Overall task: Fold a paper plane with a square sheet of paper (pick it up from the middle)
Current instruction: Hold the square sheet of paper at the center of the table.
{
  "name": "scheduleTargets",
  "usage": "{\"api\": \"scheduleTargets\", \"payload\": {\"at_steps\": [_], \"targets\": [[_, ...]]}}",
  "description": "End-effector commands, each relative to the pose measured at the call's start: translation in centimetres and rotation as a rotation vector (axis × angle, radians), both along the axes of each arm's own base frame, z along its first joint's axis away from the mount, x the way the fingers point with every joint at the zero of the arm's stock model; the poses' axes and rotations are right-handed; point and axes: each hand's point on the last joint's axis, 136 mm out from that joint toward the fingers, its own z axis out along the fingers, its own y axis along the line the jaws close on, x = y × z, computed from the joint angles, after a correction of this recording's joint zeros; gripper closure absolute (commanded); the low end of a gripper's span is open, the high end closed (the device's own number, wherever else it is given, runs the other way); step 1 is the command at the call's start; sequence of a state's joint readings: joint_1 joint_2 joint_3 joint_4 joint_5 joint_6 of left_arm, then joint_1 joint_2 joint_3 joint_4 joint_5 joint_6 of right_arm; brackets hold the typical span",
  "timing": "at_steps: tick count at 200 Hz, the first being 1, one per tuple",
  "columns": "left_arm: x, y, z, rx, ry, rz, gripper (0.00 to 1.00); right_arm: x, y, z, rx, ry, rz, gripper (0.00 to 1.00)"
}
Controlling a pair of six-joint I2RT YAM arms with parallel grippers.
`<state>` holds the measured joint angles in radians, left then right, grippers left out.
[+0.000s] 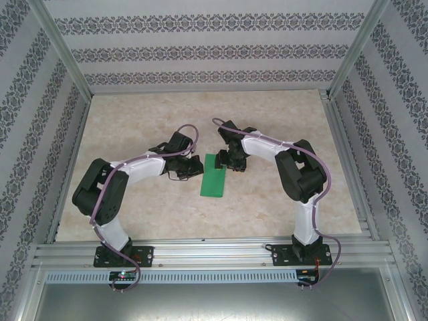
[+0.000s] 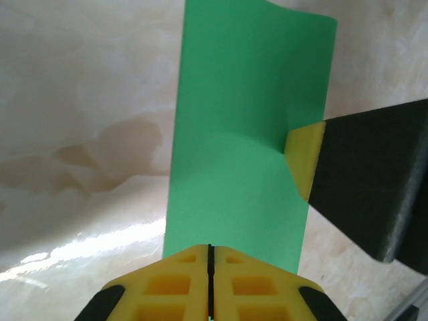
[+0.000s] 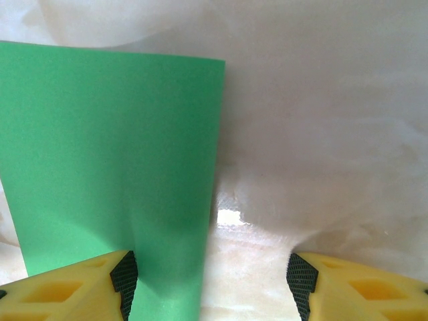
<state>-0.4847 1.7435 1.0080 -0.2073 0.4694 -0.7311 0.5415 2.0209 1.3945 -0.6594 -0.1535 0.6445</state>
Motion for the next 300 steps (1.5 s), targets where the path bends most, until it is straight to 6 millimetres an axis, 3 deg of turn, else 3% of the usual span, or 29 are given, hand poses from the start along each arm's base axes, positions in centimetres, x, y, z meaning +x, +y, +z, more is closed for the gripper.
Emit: {"api": "scheduleTargets", "payload": {"at_steps": [1,33,154,191,210,230,261,300], "targets": [[1.0,-2.0,0.8,-0.061,-0.014,-0.04,0.92,-2.0,-2.6,-3.2,-0.142,0.087,0.008,0.35],[1.3,-2.7,-0.4,-0.056,0.012,-0.043,1.0,-2.1,-2.5,-3.4,-0.144,0.093,0.011,0.34],[0.2,-2.3,-4.5,0.037,0.088,-0.051,1.0,-2.1,-2.6,-3.2,-0.146,0.09,0.013,0.34],[0.8,-2.7,-2.6,0.018,0.039,-0.067,1.0,-2.2,-2.7,-3.4,-0.152,0.093,0.004,0.35],[1.3,-2.6,-0.3,0.007,-0.024,-0.068,0.91,-2.2,-2.8,-3.6,-0.155,0.096,0.003,0.35],[1.9,-1.0,1.6,0.063,-0.1,-0.004,0.79,-2.2,-2.8,-3.7,-0.157,0.097,0.002,0.35],[2.0,2.8,1.9,0.213,-0.132,0.124,0.76,-2.3,-2.8,-3.7,-0.159,0.099,-0.002,0.35],[1.7,2.2,1.2,0.175,-0.107,0.126,0.79,-2.2,-2.8,-3.8,-0.161,0.101,0.003,0.35]]}}
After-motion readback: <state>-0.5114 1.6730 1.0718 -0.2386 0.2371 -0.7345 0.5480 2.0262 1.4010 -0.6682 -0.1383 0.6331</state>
